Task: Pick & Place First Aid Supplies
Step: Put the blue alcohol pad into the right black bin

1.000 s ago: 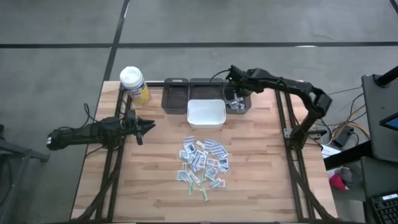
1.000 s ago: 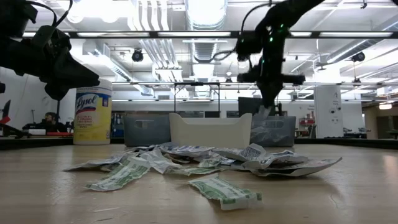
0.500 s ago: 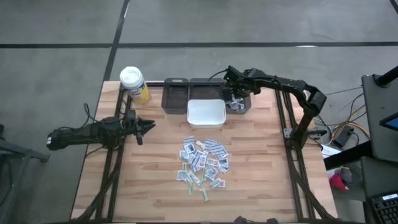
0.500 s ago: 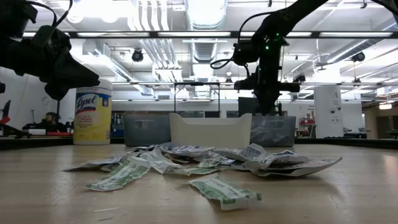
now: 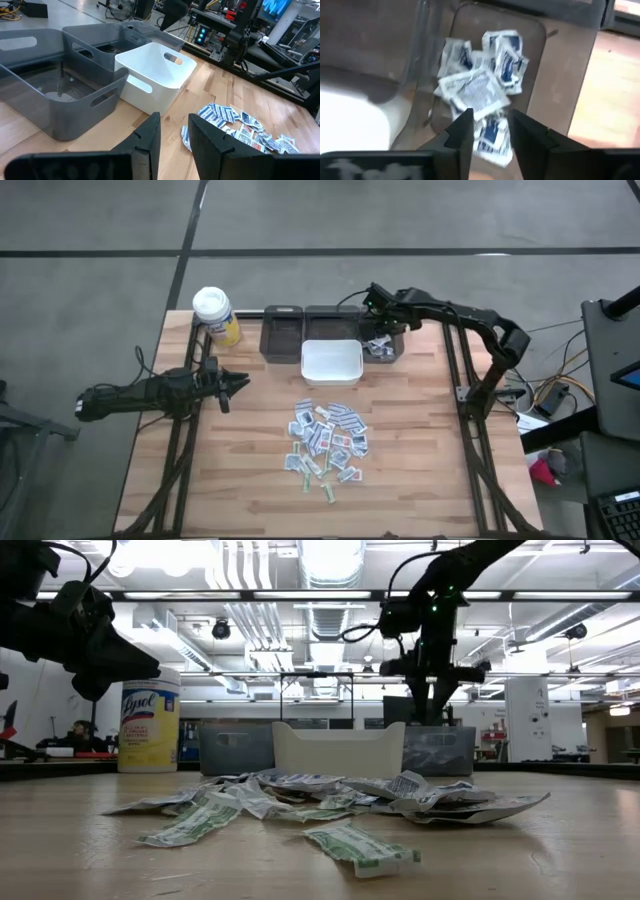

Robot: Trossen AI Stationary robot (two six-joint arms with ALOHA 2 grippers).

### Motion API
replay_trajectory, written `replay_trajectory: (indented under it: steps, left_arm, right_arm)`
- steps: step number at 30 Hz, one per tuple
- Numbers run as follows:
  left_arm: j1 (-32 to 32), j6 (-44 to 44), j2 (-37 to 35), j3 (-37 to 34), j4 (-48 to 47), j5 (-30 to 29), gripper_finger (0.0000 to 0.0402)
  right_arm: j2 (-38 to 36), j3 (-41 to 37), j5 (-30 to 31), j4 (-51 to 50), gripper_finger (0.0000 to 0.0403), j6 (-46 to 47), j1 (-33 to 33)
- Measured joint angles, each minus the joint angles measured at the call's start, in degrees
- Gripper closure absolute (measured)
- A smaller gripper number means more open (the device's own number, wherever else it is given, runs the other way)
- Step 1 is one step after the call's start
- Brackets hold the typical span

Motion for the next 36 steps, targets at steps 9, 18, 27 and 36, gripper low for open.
replay_trajectory:
  steps: [9,18,27,36]
  left_arm:
    - [0.0,0.0,0.0,0.0,0.0,0.0,0.0307]
    - [0.0,0.0,0.0,0.0,0.0,0.0,0.0307]
    - [0.0,0.0,0.0,0.0,0.0,0.0,0.0307]
    - [0.0,0.0,0.0,0.0,0.0,0.0,0.0307]
  right_arm:
    - [-2.3,0.0,-5.4,-5.4,0.0231,-0.2,5.9]
    - [-2.7,0.0,-5.6,-8.1,0.0227,0.3,17.7]
    - [-2.6,0.0,-5.6,-8.1,0.0234,4.4,30.6]
    - [-2.6,-0.3,-5.6,-7.7,0.0255,17.5,40.8]
